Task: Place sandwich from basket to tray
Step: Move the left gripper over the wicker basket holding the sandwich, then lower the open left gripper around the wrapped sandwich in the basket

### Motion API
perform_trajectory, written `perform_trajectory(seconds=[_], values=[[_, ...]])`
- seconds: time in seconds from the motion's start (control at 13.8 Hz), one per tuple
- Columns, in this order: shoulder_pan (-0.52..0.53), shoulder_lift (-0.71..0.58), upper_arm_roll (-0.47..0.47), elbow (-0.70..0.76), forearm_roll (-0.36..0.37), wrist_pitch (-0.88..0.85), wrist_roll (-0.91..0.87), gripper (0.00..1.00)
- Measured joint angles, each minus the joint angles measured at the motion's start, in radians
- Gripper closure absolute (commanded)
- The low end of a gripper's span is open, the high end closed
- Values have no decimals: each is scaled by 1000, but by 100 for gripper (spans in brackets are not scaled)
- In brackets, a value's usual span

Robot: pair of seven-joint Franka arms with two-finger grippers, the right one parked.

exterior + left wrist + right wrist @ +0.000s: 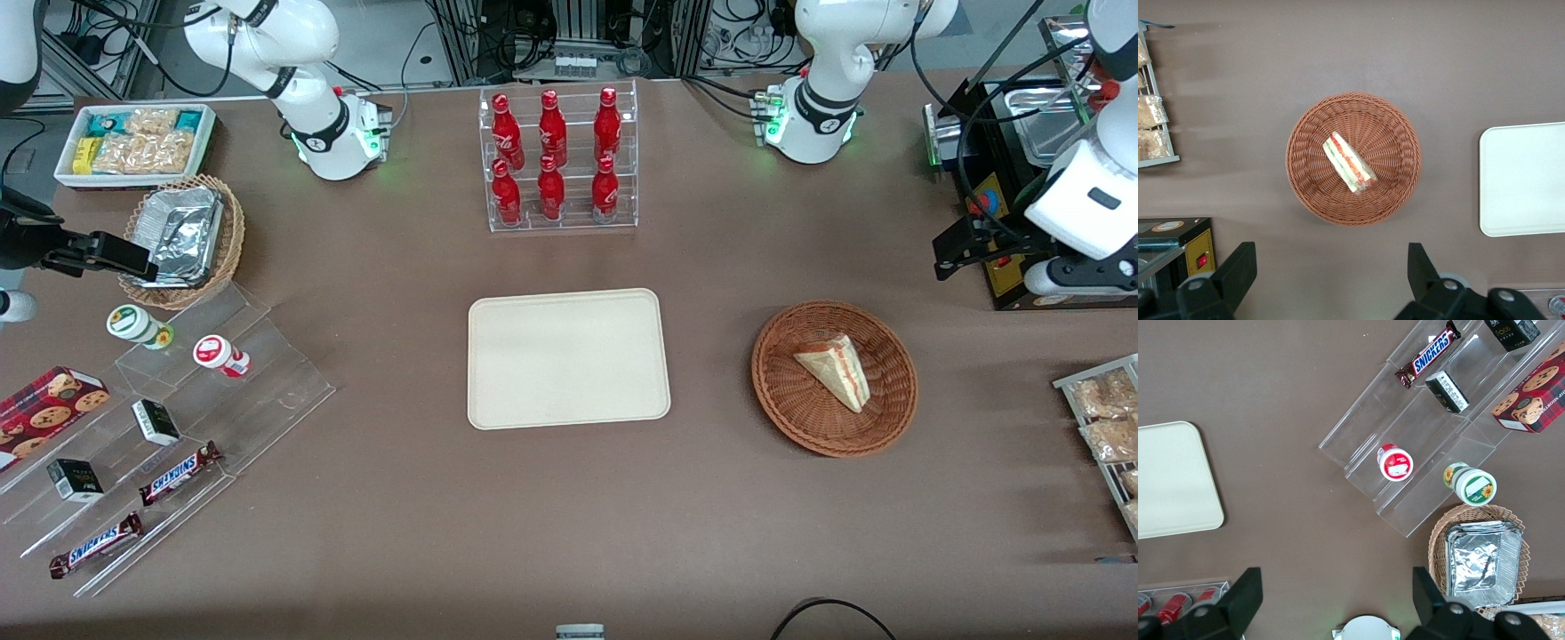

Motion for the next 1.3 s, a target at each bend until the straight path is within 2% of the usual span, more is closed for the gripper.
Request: perform_trajectory(seconds=[0.29, 0.58, 0.8, 1.3], values=[[1, 5, 0, -5, 1, -41, -17, 0], [4, 41, 2, -41, 5, -10, -24, 0], [4, 47, 2, -158, 7, 113, -68, 0], [26, 33, 4, -496, 6, 506, -355, 0]])
